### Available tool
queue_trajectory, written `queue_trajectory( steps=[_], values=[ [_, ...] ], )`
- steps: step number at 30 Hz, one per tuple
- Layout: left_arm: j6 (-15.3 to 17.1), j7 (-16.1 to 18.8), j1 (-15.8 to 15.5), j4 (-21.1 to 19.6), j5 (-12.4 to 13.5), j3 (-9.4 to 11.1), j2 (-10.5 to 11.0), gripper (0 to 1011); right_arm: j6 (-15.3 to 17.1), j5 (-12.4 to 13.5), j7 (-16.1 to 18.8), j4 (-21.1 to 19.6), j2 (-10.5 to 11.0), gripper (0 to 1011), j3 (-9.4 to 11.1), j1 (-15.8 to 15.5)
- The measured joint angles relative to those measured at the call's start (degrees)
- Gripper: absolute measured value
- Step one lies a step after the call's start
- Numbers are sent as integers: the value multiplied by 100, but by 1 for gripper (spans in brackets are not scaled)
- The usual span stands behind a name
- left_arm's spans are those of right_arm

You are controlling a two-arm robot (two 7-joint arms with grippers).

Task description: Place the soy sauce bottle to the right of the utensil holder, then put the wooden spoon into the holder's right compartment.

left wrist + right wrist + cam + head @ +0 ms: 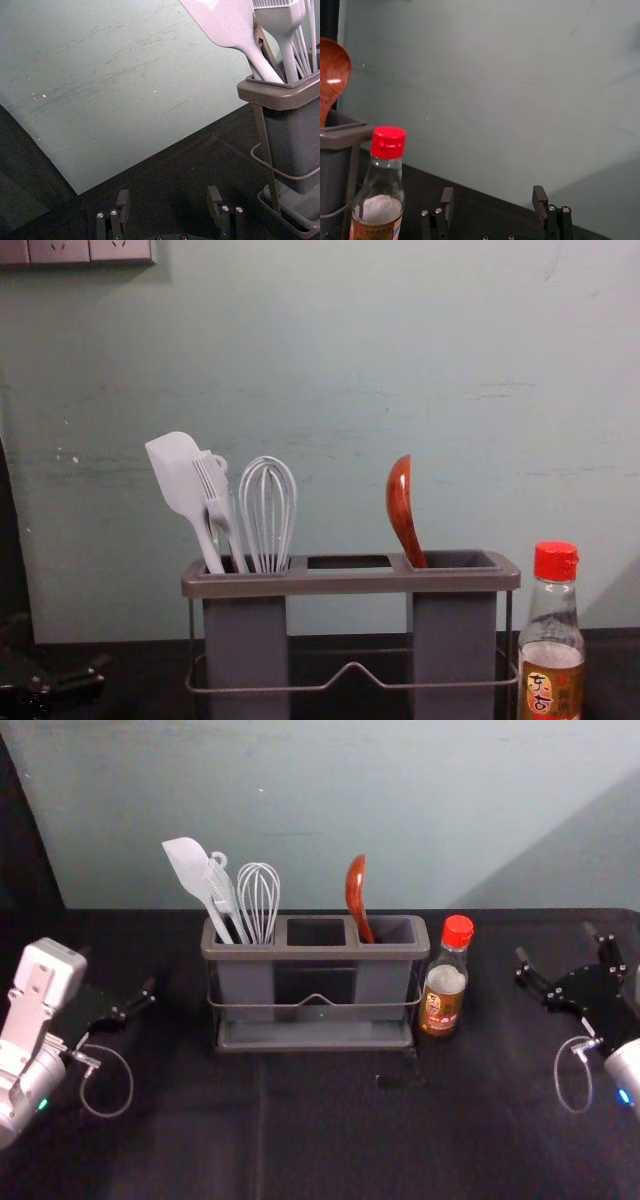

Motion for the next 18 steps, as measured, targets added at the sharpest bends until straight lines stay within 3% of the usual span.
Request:
queue_trajectory(
  steps=[5,6,18],
  values=[
    [0,0,0,0,0,-1,0,1011,483,-64,0,-149,64,1002,-52,-6],
    [0,0,0,0,0,0,0,1011,792,-64,32,-220,111,1002,-96,7],
    [0,0,0,0,0,0,0,1012,948,-56,52,-261,171,1002,-177,47]
  ],
)
